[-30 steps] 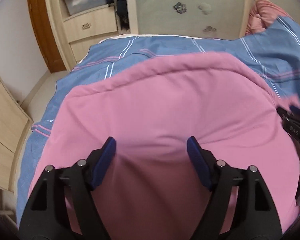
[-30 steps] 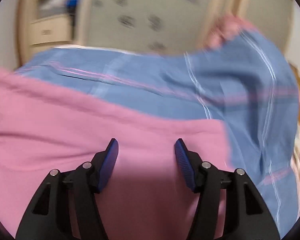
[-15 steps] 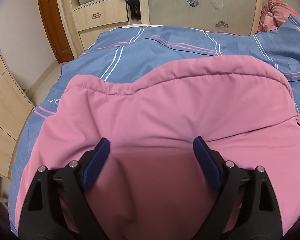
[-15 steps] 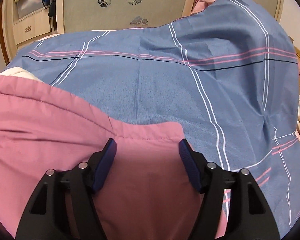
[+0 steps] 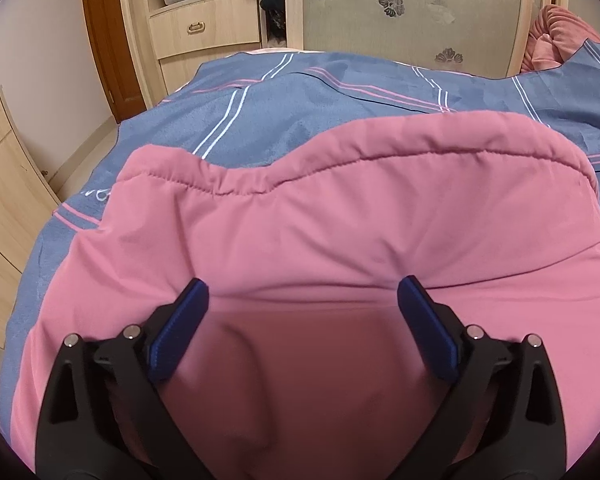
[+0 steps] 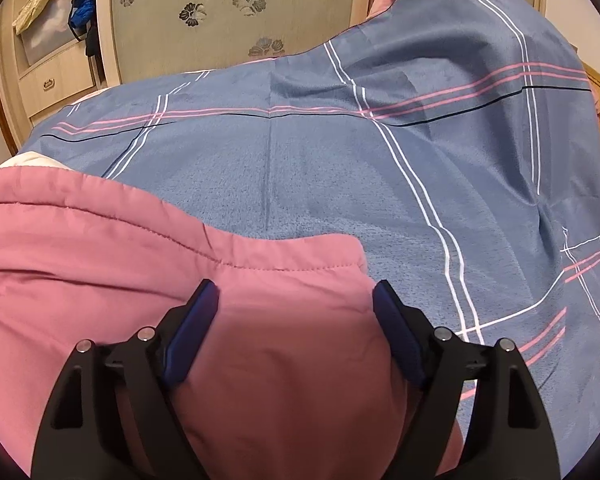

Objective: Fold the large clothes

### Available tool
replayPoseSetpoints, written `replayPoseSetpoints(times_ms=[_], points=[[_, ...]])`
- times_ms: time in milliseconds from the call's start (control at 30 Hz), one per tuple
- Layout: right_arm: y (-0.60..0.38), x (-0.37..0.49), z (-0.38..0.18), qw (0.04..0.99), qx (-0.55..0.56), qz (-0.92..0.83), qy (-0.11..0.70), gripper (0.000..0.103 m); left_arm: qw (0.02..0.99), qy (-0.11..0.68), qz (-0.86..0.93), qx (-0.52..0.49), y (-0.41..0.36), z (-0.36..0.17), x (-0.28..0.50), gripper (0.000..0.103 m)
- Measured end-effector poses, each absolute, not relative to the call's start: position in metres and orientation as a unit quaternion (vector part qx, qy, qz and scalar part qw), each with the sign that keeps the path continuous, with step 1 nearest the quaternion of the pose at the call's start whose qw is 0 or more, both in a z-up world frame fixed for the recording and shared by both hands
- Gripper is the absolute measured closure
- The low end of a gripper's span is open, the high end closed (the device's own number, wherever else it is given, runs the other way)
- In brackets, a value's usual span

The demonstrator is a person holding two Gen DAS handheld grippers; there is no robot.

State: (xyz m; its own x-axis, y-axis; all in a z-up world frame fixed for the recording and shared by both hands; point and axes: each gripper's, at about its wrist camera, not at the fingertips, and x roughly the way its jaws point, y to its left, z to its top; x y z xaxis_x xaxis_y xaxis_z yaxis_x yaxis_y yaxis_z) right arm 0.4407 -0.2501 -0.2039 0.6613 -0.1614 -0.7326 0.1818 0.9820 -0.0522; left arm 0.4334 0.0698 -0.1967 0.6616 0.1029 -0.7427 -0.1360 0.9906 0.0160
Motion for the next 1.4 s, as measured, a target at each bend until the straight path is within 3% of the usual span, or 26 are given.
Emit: replayPoseSetpoints(times_ms=[767, 867, 1000, 1133, 1267, 1400], points=[[-0.252, 0.452, -0.209, 0.900, -0.003, -0.097, 0.425, 0.015, 0.909, 0.412, 0.046, -0.040, 0.079, -0.190, 0.435, 0.005], [-0.252, 0.447, -0.180, 0.902, -0.014, -0.071, 0.425, 0.016, 0.912, 0.406, 0.036, -0.046, 0.093, -0.160, 0.421, 0.017], [-0.236, 0.401, -0.121, 0.935, 0.101, 0.039, 0.337, 0.016, 0.931, 0.352, 0.049, -0.086, 0.118, -0.120, 0.380, 0.016], [-0.157, 0.384, -0.099, 0.935, 0.050, 0.126, 0.328, 0.020, 0.923, 0.375, 0.075, -0.046, 0.117, -0.128, 0.381, 0.016], [-0.090, 0.405, -0.141, 0.920, -0.041, 0.118, 0.372, 0.025, 0.909, 0.406, 0.092, -0.021, 0.120, -0.161, 0.396, 0.013], [-0.076, 0.419, -0.171, 0.922, -0.064, 0.094, 0.369, 0.020, 0.905, 0.411, 0.106, -0.032, 0.129, -0.183, 0.404, 0.009]])
